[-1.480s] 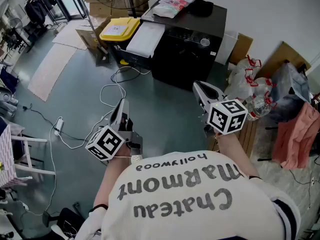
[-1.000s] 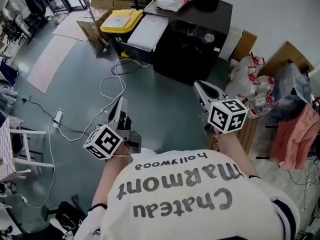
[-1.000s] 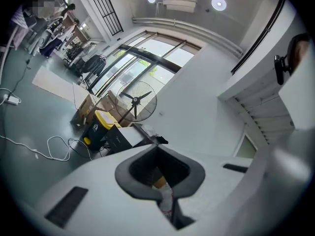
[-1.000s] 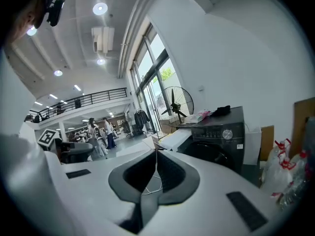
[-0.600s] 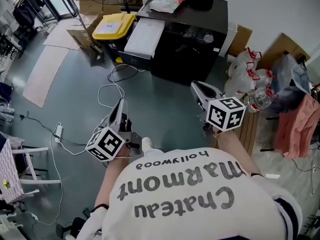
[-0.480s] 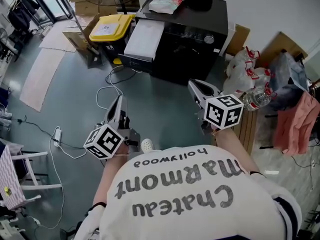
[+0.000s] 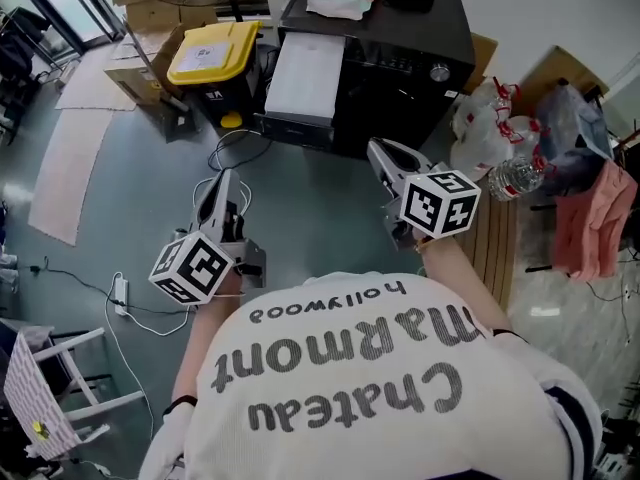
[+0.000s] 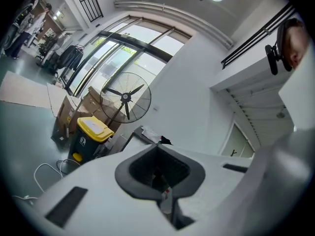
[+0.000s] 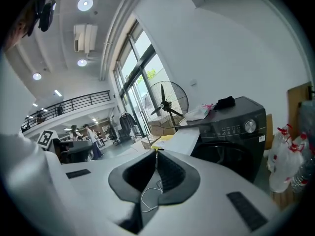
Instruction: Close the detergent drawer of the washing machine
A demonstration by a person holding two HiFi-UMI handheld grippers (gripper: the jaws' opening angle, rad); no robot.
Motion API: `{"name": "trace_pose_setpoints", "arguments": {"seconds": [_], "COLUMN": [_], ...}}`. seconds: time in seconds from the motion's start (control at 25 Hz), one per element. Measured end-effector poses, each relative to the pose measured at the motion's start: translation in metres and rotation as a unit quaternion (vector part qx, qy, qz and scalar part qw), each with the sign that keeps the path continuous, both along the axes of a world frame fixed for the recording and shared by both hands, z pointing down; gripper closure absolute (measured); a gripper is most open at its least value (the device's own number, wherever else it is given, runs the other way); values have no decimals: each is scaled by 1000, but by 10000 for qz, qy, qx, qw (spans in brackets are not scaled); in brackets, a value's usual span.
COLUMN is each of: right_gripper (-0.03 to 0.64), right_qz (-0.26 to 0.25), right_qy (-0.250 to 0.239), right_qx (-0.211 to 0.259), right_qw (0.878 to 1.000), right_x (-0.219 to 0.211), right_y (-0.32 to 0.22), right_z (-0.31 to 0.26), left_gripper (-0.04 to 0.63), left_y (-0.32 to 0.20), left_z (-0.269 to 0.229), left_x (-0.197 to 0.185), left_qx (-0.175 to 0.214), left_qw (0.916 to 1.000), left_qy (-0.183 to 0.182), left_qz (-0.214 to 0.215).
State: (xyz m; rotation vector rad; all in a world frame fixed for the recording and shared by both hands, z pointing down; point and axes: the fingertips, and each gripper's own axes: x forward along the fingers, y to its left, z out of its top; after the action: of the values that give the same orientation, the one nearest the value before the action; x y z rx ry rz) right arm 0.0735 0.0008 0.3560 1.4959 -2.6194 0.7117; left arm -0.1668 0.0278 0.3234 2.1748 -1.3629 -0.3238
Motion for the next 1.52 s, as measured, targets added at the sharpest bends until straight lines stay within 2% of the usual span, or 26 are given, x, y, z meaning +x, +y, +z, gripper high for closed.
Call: {"name": "trace_pose_setpoints", "arguments": {"seconds": [0.12,0.32,0.44,0.72,0.76,0.8,0.84,1.12,1.36,1.52], "right_gripper": [584,583,581,575,553,495,465,465,465,466], "right_qz": [-10,-78,-199,-400,-461,-537,-618,-970,-1288,-1702], "right_qy": [140,576,594,572,574,600,652,1379,1582,1876], "right_qx": [-156,-506,-632,-786,-801,-826,-851,-922,-1046,-973], "right_qw": [9998,9970,9960,9945,9941,9933,9923,9814,9734,9625], "right_x": [-17,-29,-35,-42,-45,-48,-51,-55,-53,-62], "right_y": [-8,-18,-29,-81,-88,-95,-100,-120,-130,-127], "right_z": [26,72,90,112,113,115,118,143,158,163], "left_gripper": [588,588,588,588,588,588,588,588,588,588], "left_y": [-10,-14,-16,-29,-33,-37,-42,-65,-74,-74], "left_z": [17,56,71,71,72,73,74,76,84,88], "left_x": [-15,-33,-44,-68,-71,-73,-75,-83,-79,-78], "left_qx": [-120,-609,-834,-958,-990,-1015,-1034,-1108,-1230,-1298], "left_qw": [9999,9981,9963,9937,9931,9925,9920,9897,9873,9861], "left_qy": [-20,83,137,60,69,72,74,83,88,73], "left_qz": [55,-11,-144,-575,-626,-676,-722,-904,-1002,-1033]}}
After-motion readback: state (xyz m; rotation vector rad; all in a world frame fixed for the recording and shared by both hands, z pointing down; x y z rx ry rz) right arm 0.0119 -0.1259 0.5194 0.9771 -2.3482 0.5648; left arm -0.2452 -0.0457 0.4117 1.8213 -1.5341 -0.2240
